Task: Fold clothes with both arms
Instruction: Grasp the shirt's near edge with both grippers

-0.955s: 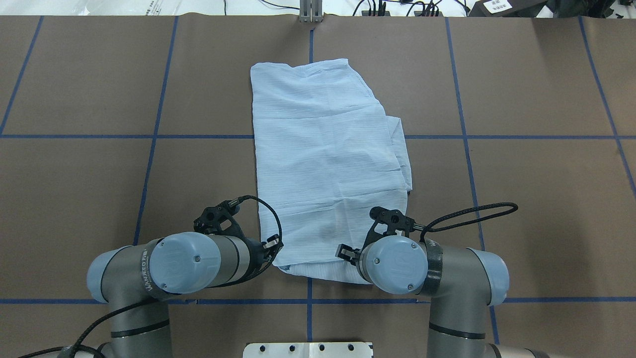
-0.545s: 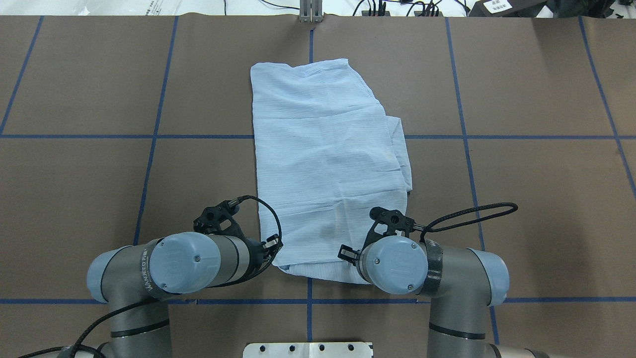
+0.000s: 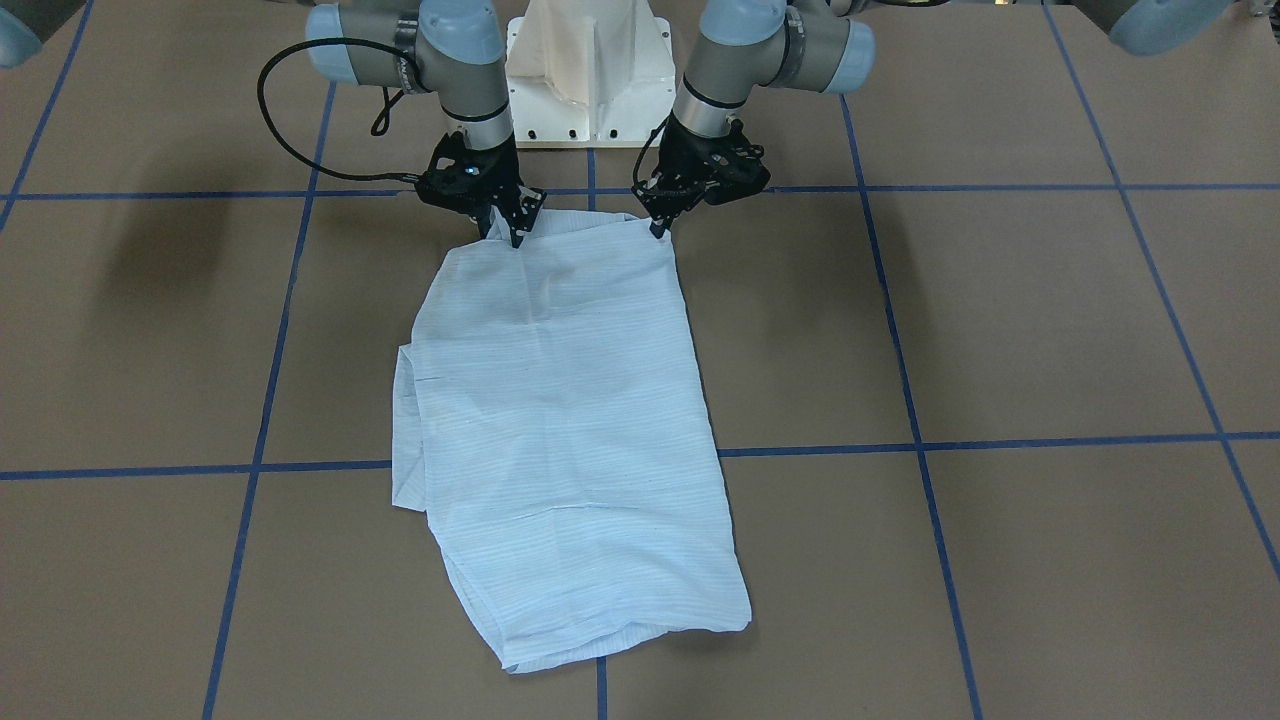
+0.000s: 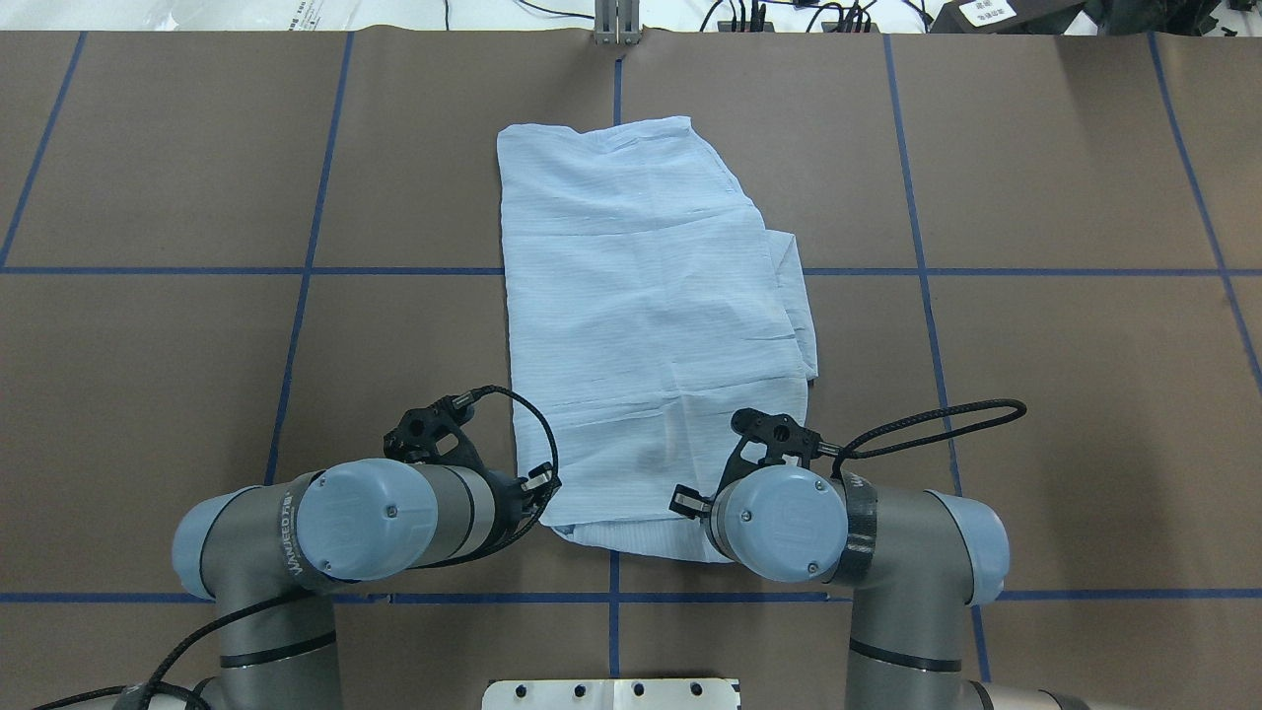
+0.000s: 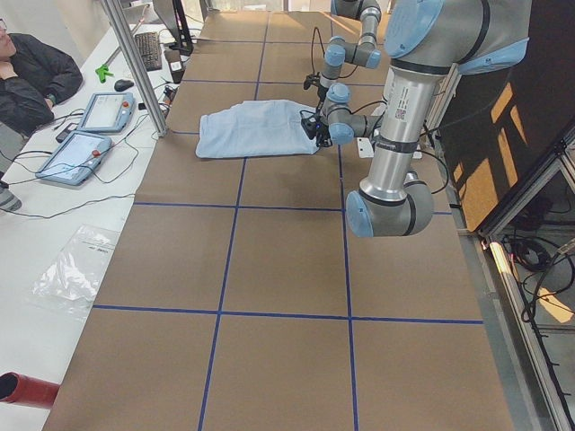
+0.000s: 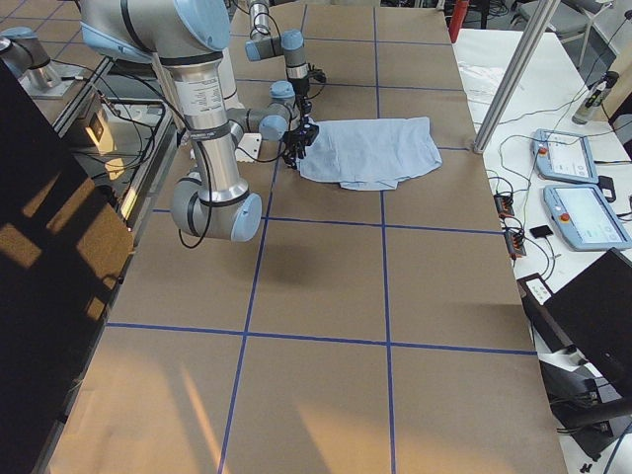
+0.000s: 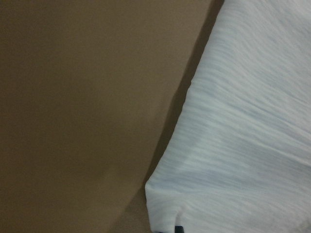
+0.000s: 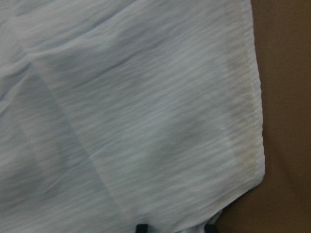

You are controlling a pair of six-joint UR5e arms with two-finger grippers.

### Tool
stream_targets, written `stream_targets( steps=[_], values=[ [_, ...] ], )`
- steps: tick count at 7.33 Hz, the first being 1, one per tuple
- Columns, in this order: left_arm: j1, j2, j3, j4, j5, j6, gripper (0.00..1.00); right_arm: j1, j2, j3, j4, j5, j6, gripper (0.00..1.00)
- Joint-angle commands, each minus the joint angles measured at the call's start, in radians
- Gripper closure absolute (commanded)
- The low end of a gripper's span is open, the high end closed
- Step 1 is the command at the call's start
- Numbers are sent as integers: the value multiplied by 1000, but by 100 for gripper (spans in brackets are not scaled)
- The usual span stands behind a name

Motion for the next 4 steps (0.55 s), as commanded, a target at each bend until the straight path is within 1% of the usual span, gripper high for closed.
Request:
stream_targets(
  steps=[1,2,3,4],
  values=[
    [-1,1,0,-1,1,0,100,6,8,6,-1,4,0,83],
    [-1,-1,0,-1,1,0,100,9,11,6,-1,4,0,88],
    [-1,-1,0,-1,0,0,100,9,12,10,1,4,0,95],
    [-1,-1,-3,0,0,0,100,11,15,17,1,2,3,100]
  ],
)
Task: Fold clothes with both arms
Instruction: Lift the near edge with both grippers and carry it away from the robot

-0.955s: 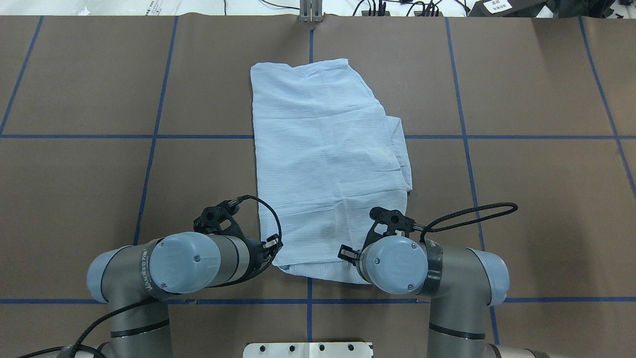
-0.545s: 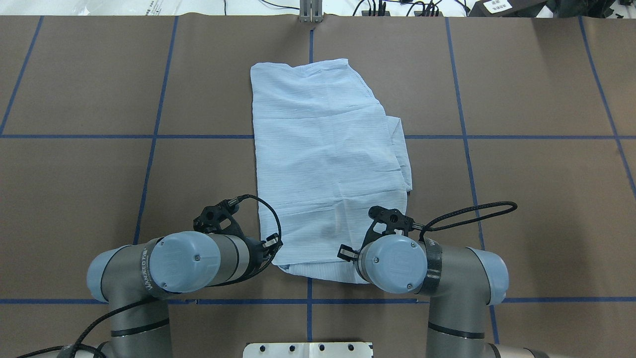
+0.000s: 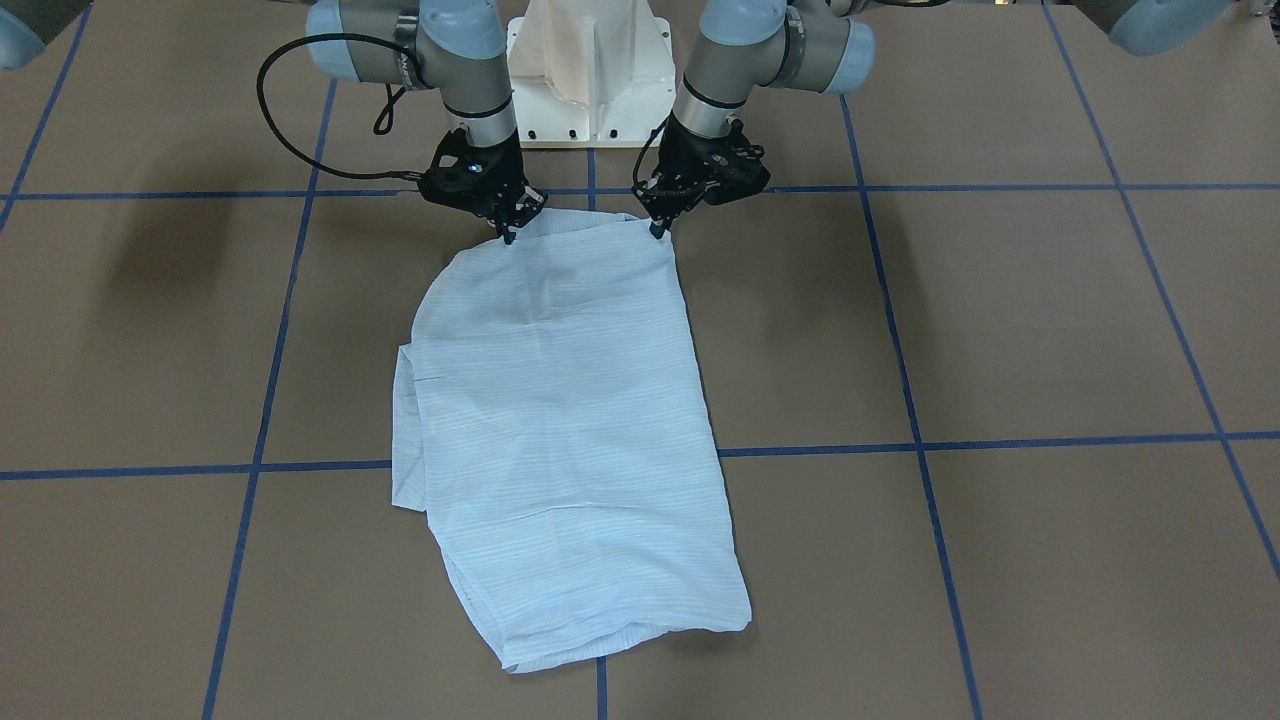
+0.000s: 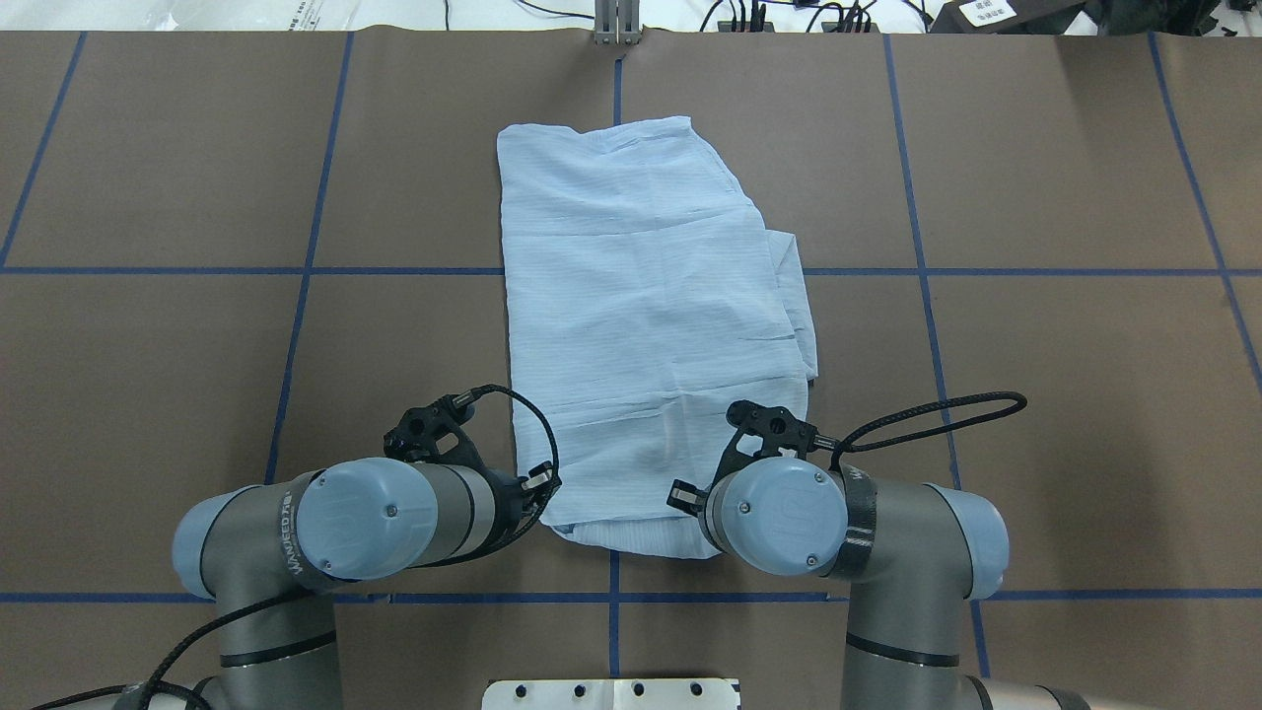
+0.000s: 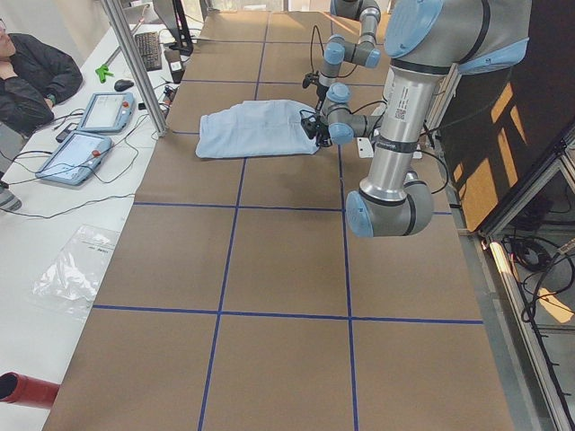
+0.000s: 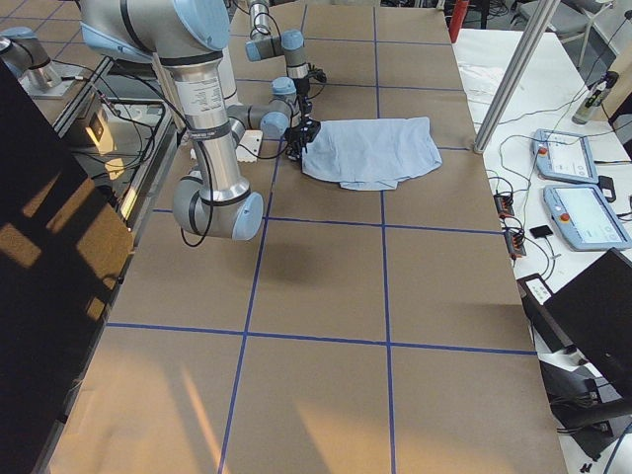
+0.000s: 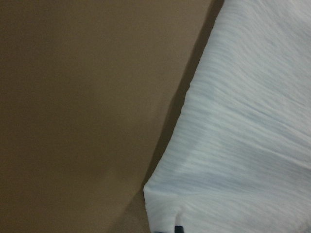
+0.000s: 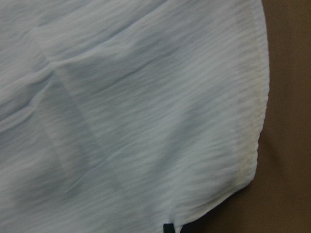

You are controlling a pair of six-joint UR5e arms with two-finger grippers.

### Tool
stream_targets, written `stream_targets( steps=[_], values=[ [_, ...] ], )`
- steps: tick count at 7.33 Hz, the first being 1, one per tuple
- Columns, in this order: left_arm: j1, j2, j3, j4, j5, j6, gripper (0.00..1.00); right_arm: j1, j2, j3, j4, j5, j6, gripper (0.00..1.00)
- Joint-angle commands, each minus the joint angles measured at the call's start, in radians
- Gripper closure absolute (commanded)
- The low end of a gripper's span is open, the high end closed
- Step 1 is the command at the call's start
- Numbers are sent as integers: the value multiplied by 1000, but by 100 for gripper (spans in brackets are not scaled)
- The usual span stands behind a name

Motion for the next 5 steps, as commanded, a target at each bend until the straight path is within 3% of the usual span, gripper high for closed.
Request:
stream_targets(
  steps=[1,3,5],
  values=[
    [0,0,-13,1,-5,0,100,5,5,28,1,-6,4,100],
    [0,4,-54,18,-5,-2,100,9,-6,63,2,-6,4,100],
    [34,58,-279,224,-7,-14,100,6,-25,156,1,3,5,100]
  ],
)
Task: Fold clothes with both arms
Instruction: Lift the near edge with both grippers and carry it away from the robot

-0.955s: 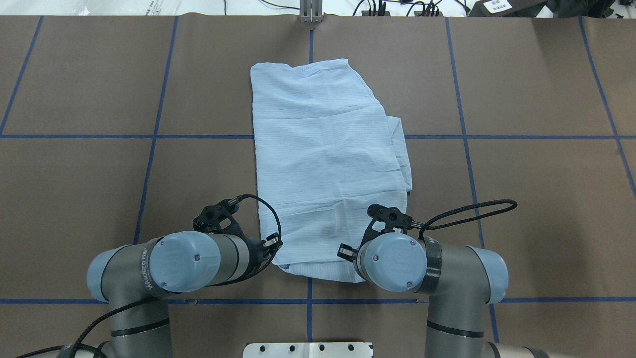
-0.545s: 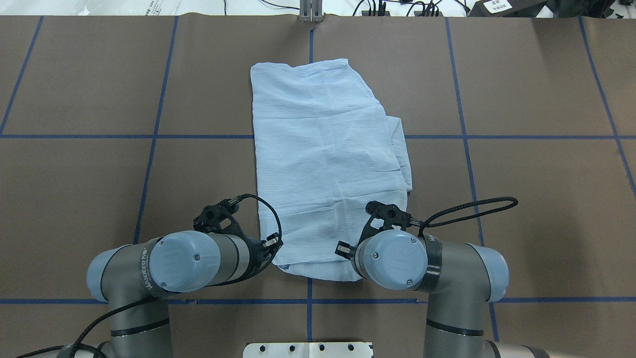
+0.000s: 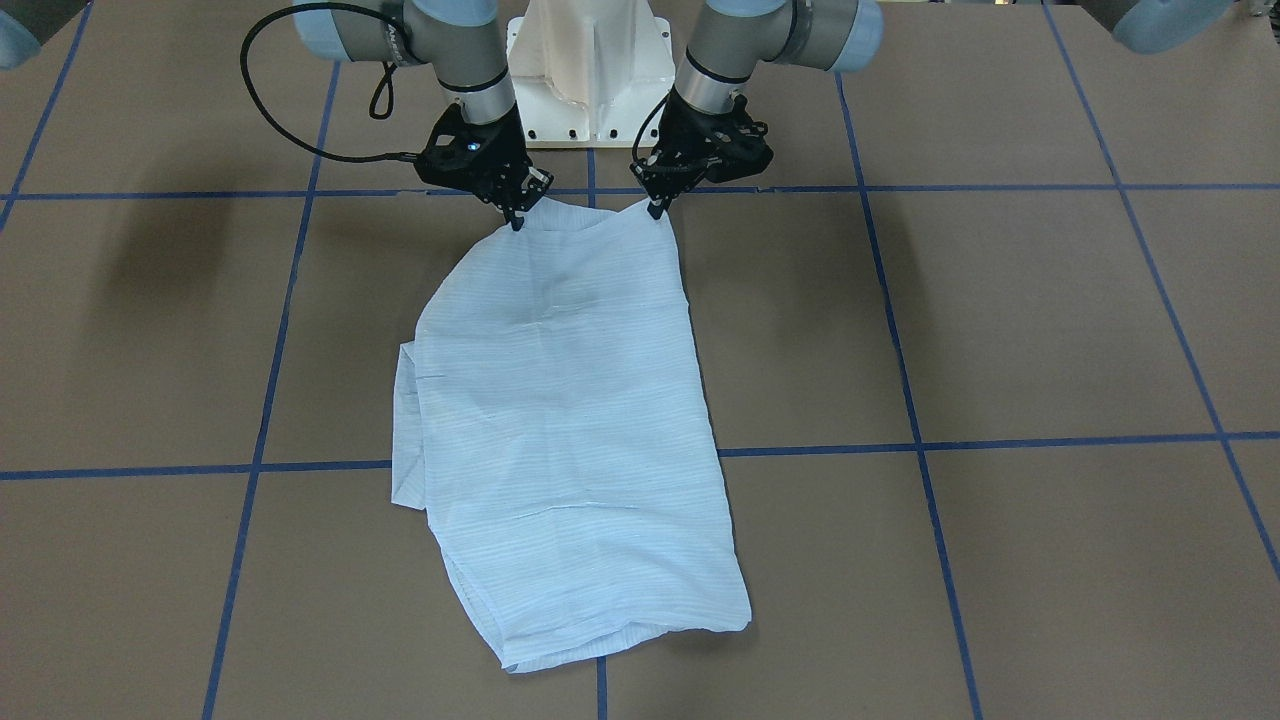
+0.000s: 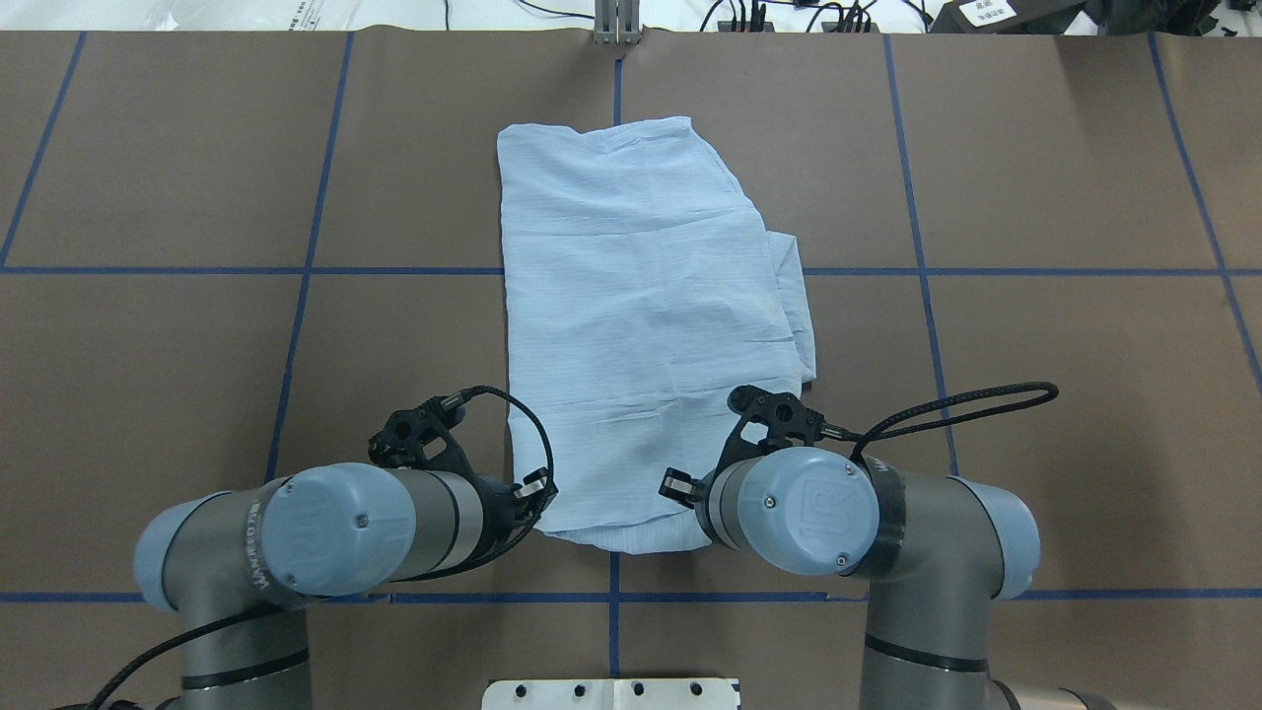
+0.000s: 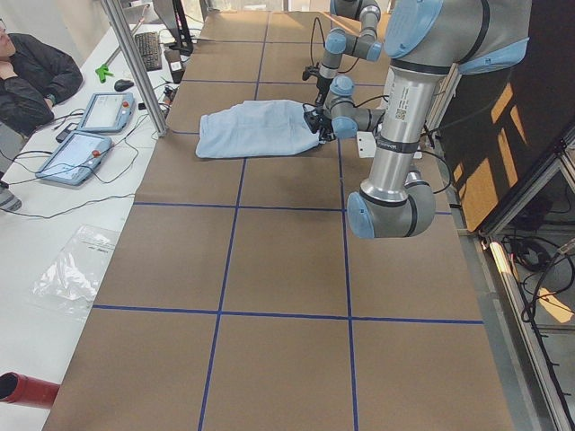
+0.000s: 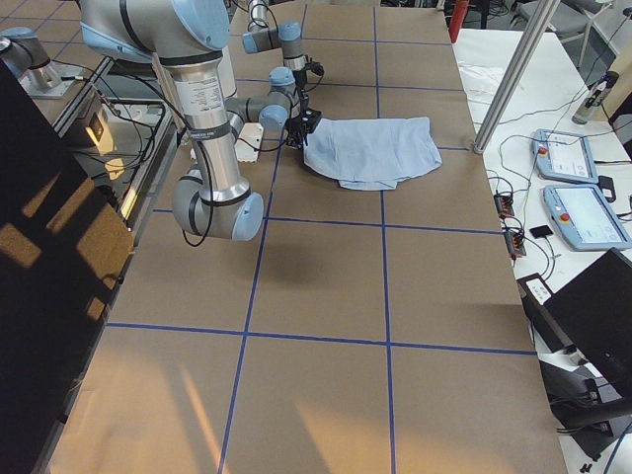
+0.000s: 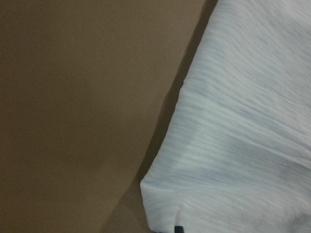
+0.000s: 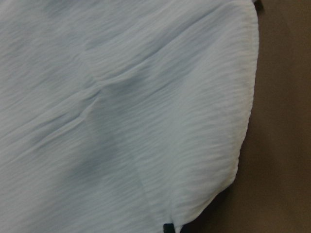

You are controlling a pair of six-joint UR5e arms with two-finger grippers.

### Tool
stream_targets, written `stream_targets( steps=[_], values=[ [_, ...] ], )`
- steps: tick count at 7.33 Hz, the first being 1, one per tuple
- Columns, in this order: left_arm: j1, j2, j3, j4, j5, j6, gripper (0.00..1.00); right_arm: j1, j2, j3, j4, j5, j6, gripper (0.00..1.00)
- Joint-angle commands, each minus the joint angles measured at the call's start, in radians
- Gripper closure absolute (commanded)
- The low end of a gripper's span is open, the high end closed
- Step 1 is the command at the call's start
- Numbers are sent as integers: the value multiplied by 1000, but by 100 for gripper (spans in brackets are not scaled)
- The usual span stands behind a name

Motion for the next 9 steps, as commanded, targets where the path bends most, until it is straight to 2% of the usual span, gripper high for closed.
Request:
stream_targets(
  steps=[1,3,5,7,9],
  values=[
    [54,44,-212,203,-4,-14,100,-20,-34,109,-2,9,1,100],
    [113,45,-301,314,-28,-61,100,-52,-59,224,-4,61,50,100],
    [139,43,-316,320,-30,-63,100,-80,-58,335,-85,145,50,100],
    [145,45,-372,320,-31,-63,100,-84,-51,351,-86,181,50,100],
    [110,46,-370,316,-28,-45,100,-39,-47,322,-83,178,20,100]
  ],
)
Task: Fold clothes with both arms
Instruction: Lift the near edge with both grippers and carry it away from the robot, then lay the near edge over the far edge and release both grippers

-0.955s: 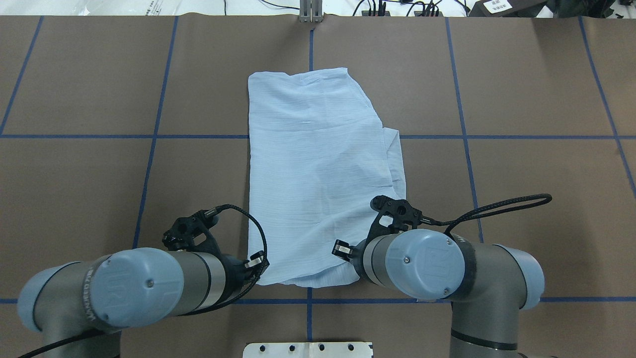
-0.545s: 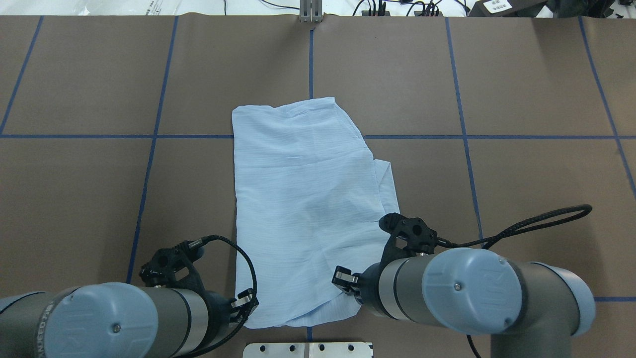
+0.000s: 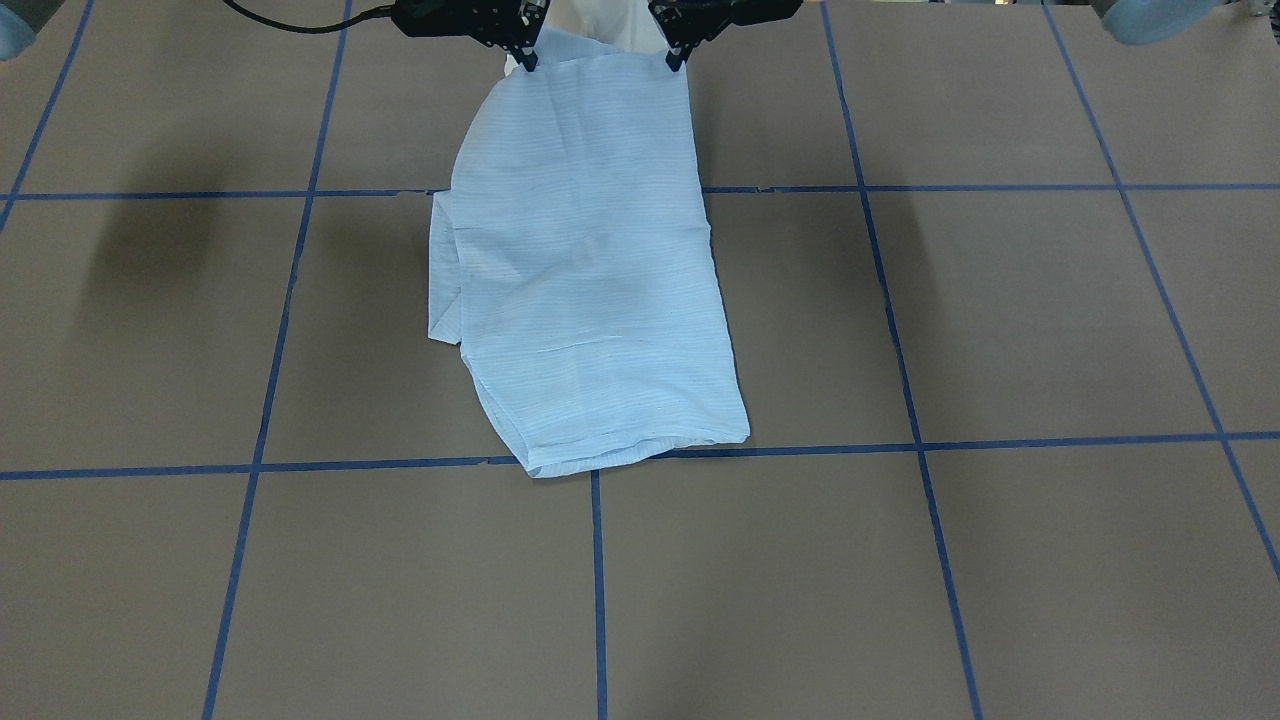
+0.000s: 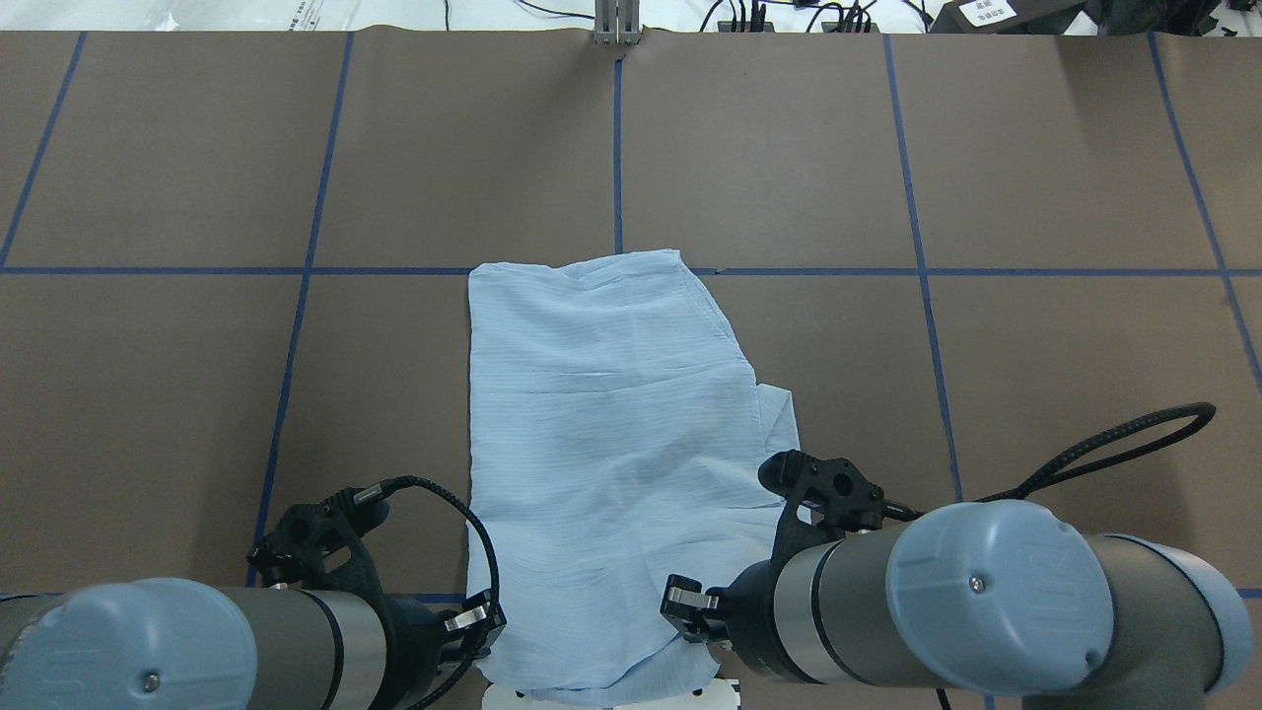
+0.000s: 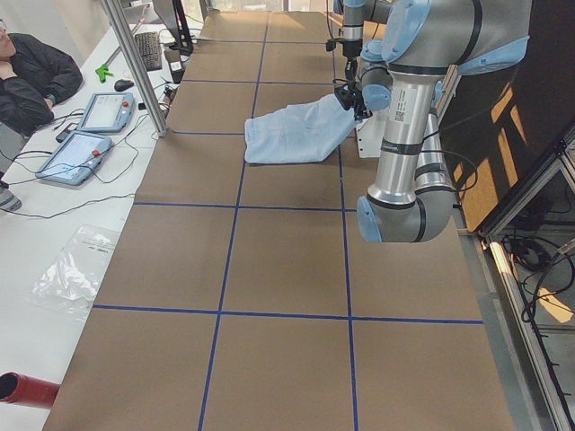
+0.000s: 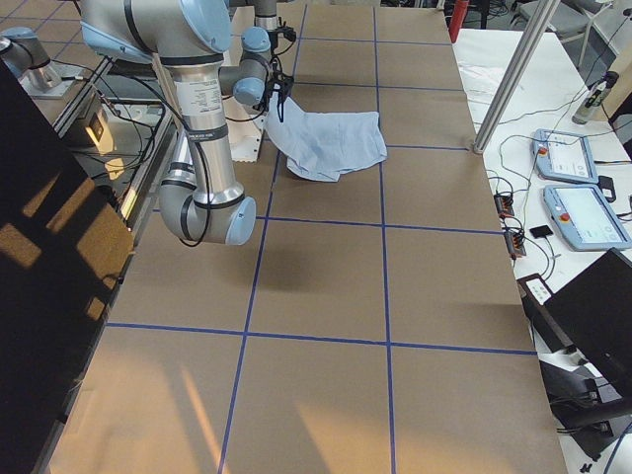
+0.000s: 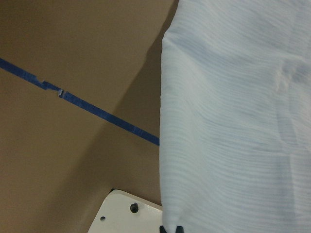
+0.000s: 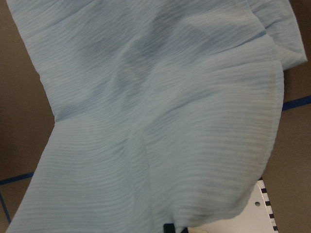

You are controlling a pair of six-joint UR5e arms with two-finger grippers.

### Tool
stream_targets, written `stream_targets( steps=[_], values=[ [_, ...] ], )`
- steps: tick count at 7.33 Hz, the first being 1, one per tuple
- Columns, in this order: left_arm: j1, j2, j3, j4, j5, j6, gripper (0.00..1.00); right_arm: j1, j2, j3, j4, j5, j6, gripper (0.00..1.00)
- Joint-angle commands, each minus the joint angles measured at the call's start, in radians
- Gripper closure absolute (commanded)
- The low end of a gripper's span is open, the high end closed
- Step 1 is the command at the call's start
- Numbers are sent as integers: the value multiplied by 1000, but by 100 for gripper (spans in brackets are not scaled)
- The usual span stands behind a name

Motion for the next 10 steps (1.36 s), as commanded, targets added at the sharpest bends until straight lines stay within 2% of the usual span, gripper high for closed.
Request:
stream_targets(
  steps=[1,4,5,6,8,10],
  values=[
    [-46,-10,5,-8,4,13,100,78,24,-28,0,3,-71,100],
    [-223,-47,37,-37,-2,111,100,222,96,-103,-4,-6,-178,100],
    [-289,-47,57,-40,-17,144,100,266,146,-165,-3,-6,-250,100],
    [-354,-49,110,-78,-66,180,100,309,198,-240,2,-3,-301,100],
    [-432,-90,324,-278,-76,210,100,392,318,-404,11,-4,-390,100],
    [-478,-105,440,-377,-77,246,100,419,409,-596,44,-3,-423,100]
  ],
)
